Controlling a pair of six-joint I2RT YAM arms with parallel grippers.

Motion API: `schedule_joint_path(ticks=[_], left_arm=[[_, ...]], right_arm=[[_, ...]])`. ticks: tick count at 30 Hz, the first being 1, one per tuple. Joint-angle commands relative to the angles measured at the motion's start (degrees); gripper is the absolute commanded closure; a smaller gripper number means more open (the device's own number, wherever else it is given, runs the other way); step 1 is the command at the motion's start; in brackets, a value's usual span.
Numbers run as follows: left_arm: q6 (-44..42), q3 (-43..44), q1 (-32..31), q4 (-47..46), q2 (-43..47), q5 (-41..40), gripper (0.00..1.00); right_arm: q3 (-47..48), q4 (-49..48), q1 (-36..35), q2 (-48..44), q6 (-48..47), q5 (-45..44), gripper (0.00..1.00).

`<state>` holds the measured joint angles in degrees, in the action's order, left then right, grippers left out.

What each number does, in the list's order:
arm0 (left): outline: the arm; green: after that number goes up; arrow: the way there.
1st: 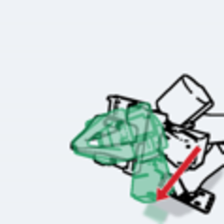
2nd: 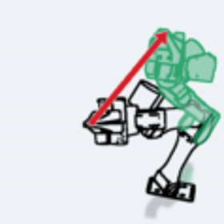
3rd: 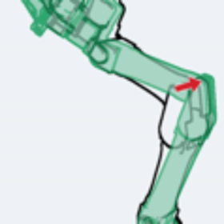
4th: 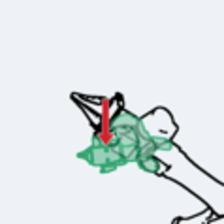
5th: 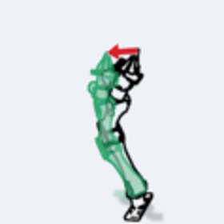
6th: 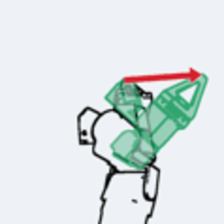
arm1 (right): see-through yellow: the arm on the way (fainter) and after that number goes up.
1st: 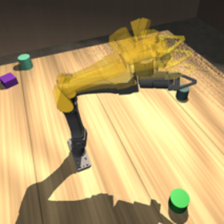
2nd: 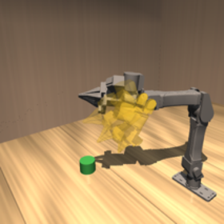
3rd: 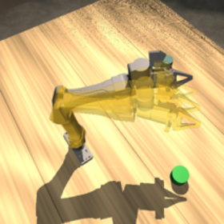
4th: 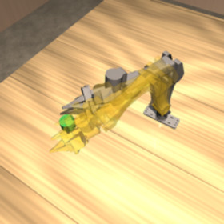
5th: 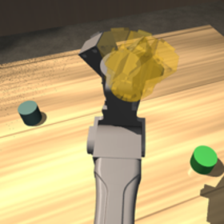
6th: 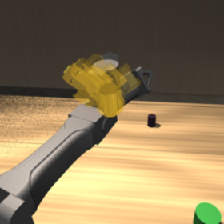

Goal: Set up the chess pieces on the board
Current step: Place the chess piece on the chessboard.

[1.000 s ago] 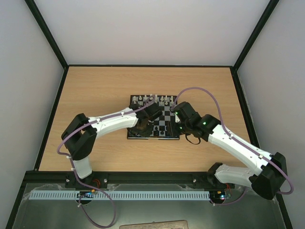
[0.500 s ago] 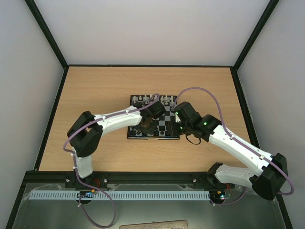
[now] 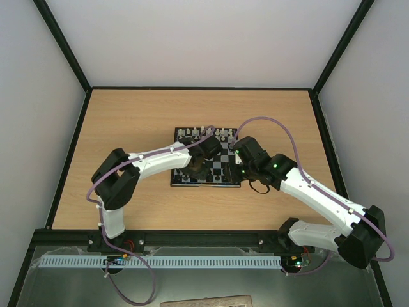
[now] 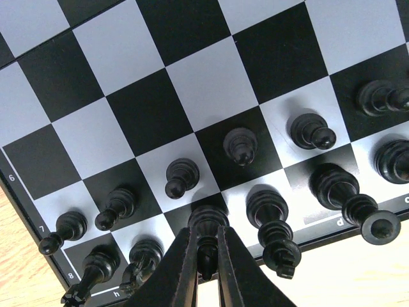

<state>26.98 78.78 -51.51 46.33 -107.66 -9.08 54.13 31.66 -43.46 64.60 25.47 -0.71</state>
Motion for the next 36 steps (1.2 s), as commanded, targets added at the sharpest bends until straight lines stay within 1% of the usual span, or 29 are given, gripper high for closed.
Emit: schedule_joint_path(ticks=[1, 9, 11, 13, 17, 25, 28, 31, 36], left_arm=[[-0.53, -0.87, 0.27, 0.48, -0.1, -0.59, 0.91], [-0.1, -3.02, 0.42, -0.09, 0.82, -0.66, 0.91], [-0.02, -3.28, 0.47, -0.18, 0.79, -0.61, 0.87], [0.0, -3.29, 0.53, -0.18, 0.96, -0.63, 0.78], [0.16, -3.01, 0.51, -0.01, 1.51, -0.73, 0.68], [0.34, -0.35, 0.42, 1.0, 3.56, -1.69, 0.66], [0.54, 2.01, 0.28, 2.64, 5.26, -2.59, 0.65], [0.99, 3.33, 0.27, 3.31, 8.25, -3.9, 0.61], [2.1, 0.88, 0.22, 1.31, 16.33, -6.71, 0.55]], right_arm=[[-0.75, 0.73, 0.23, -0.79, -0.75, -0.44, 0.65], [-0.81, 0.64, 0.22, -0.79, -0.77, -0.27, 0.65], [-0.85, 0.69, 0.22, -0.77, -0.69, -0.41, 0.64], [-0.82, 0.67, 0.22, -0.72, -0.72, -0.29, 0.64], [-0.81, 0.66, 0.22, -0.72, -0.69, -0.4, 0.64], [-0.81, 0.68, 0.27, -0.66, -0.69, -0.36, 0.64], [-0.79, 0.67, 0.22, -0.53, -0.69, -0.45, 0.64], [-0.8, 0.61, 0.23, -0.38, -0.73, -0.78, 0.64], [-0.89, 0.64, 0.24, 0.15, -0.58, -1.05, 0.64]])
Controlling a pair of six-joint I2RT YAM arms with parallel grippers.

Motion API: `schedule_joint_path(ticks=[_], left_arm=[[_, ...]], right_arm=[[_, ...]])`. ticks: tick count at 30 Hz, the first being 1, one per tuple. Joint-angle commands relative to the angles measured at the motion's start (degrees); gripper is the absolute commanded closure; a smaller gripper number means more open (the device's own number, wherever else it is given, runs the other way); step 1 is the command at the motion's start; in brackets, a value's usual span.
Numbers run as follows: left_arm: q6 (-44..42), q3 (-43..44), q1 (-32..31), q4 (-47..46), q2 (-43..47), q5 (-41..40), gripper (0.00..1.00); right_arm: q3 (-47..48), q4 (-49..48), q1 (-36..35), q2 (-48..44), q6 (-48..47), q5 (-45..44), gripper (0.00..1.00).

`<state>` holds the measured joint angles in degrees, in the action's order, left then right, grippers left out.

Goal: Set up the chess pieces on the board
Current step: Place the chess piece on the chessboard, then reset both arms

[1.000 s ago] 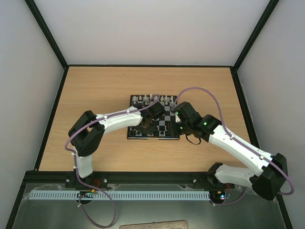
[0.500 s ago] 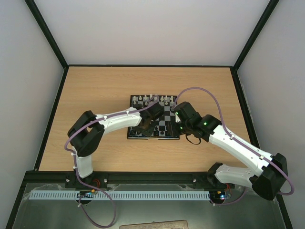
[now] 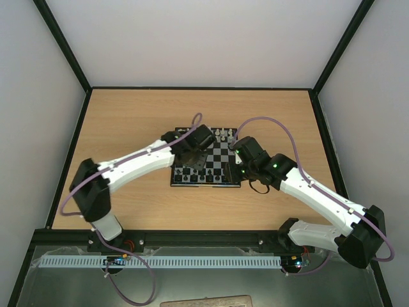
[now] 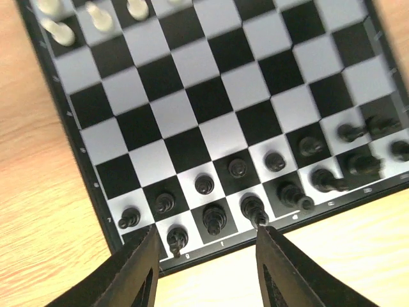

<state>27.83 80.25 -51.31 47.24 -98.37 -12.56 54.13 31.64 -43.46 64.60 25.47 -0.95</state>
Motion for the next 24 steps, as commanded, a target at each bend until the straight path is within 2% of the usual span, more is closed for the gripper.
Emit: schedule_joint_path(ticks=[1, 5, 11, 15, 18, 21, 24], left_arm=[[1.44, -2.01, 0.02, -0.69, 9.09, -3.6, 0.54], [3.6, -8.8, 0.06, -6.3, 18.24, -4.45, 0.5], [6.85, -20.92, -0.02, -16.03, 33.25, -3.11, 0.4], [7.62, -25.58, -0.02, -17.51, 39.47, -2.79, 0.37], [8.03, -27.83, -0.04, -16.76, 42.69, -2.87, 0.29], [8.5, -30.09, -0.03, -16.75, 46.22, -2.82, 0.21], [9.11, -32.38, -0.03, -17.26, 49.48, -2.8, 0.08]], right_arm=[[-0.94, 0.6, 0.22, 0.22, -0.6, -0.83, 0.64], [-1.04, 0.38, 0.22, 0.53, -0.44, -1.16, 0.64], [-0.85, 0.65, 0.26, 1.28, 0.08, -2.4, 0.56], [-0.69, 0.7, 0.22, 1.62, 0.57, -3.04, 0.53], [-0.74, 0.99, 0.28, 1.55, 1.24, -3.71, 0.49], [-1.52, 1.26, 0.24, 0.77, 2.28, -4.9, 0.41], [-2.71, 1.32, 0.24, -0.55, 3.68, -5.6, 0.27]])
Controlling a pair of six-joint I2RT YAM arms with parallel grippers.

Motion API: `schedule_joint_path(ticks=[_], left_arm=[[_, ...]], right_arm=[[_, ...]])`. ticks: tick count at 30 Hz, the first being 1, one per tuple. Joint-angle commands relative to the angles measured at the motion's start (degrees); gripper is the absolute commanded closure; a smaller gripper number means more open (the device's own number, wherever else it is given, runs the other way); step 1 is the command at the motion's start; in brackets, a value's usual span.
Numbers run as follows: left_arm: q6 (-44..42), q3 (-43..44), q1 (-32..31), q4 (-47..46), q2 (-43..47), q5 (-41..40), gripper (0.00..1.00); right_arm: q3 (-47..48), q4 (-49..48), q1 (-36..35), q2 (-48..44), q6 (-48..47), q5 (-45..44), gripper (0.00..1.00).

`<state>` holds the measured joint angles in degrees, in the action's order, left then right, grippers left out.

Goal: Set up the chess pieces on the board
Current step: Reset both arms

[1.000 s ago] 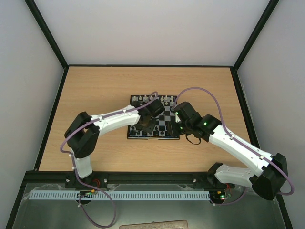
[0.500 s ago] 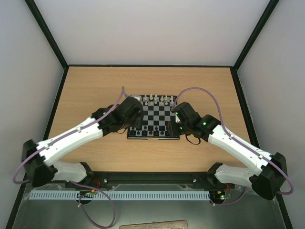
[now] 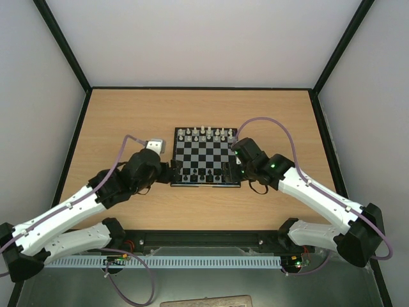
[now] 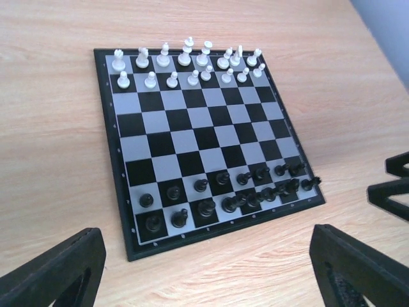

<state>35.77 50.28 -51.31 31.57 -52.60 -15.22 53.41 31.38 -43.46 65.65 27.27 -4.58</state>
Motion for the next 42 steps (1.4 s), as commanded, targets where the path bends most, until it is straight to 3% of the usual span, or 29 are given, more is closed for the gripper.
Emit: schedule_joint_path(ticks=[1, 6, 35, 42], left_arm=[[1.3, -3.22, -0.02, -1.97, 4.56, -0.03, 0.02], [1.12, -4.88, -0.03, -3.86, 5.56, 0.49, 0.0], [-3.06, -1.63, 0.47, -15.61, -11.81, 3.05, 0.01], [-3.7, 0.9, 1.09, -14.66, -15.84, -3.42, 0.01]], right_arm=[[-2.13, 1.66, 0.27, -2.0, 2.34, -2.07, 0.24], [-2.34, 2.64, 0.22, -3.06, 3.61, -2.1, 0.14], [-3.78, 2.81, 0.23, -6.65, 3.49, -2.28, 0.02], [-4.35, 1.72, 0.22, -5.68, 4.31, -5.11, 0.01]])
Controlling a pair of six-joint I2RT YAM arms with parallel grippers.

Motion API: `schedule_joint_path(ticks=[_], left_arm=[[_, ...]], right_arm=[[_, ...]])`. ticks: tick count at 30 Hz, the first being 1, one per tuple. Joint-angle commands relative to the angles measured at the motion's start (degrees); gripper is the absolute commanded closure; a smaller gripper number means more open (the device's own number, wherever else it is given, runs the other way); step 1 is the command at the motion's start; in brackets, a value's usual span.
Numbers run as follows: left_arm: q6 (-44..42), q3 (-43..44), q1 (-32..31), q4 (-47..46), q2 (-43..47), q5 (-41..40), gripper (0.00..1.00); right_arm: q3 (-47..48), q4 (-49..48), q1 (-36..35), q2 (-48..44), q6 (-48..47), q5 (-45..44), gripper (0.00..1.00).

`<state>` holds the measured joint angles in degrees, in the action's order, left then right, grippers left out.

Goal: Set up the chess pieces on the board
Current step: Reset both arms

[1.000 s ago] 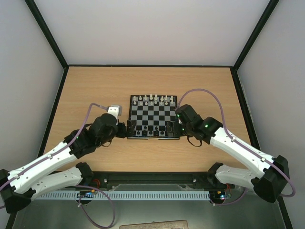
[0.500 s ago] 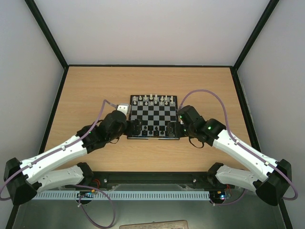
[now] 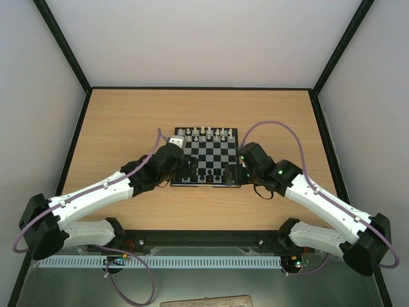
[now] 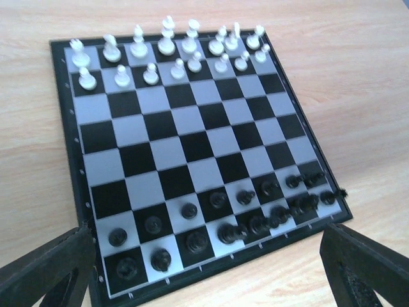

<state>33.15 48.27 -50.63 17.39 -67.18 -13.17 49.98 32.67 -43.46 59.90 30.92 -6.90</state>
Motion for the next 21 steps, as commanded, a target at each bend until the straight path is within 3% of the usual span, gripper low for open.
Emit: schedule_joint_path(ticks=[1, 4, 10, 15, 21], left_arm=[[-1.08, 3.37, 0.4, 0.04, -1.51, -7.81, 0.01], [-0.39, 2.99, 0.47, -0.6, -0.68, -13.92, 0.01], [-1.57, -0.82, 0.5, -6.7, 2.15, -17.27, 0.01], [-2.32, -3.47, 1.52, -11.02, 3.17, -17.51, 0.0], [-2.49, -5.29, 2.4, -11.37, 5.71, -17.22, 0.01]], right_arm=[[-0.97, 0.08, 0.22, 0.12, 0.78, -3.71, 0.01], [-2.15, -2.19, 0.22, -0.31, -0.03, -6.38, 0.01], [1.04, -4.27, 0.26, 3.54, -0.54, -16.48, 0.01], [3.56, -10.0, 0.22, 4.85, -2.69, -11.14, 0.01], [3.64, -11.6, 0.22, 4.6, -1.56, -11.92, 0.01]])
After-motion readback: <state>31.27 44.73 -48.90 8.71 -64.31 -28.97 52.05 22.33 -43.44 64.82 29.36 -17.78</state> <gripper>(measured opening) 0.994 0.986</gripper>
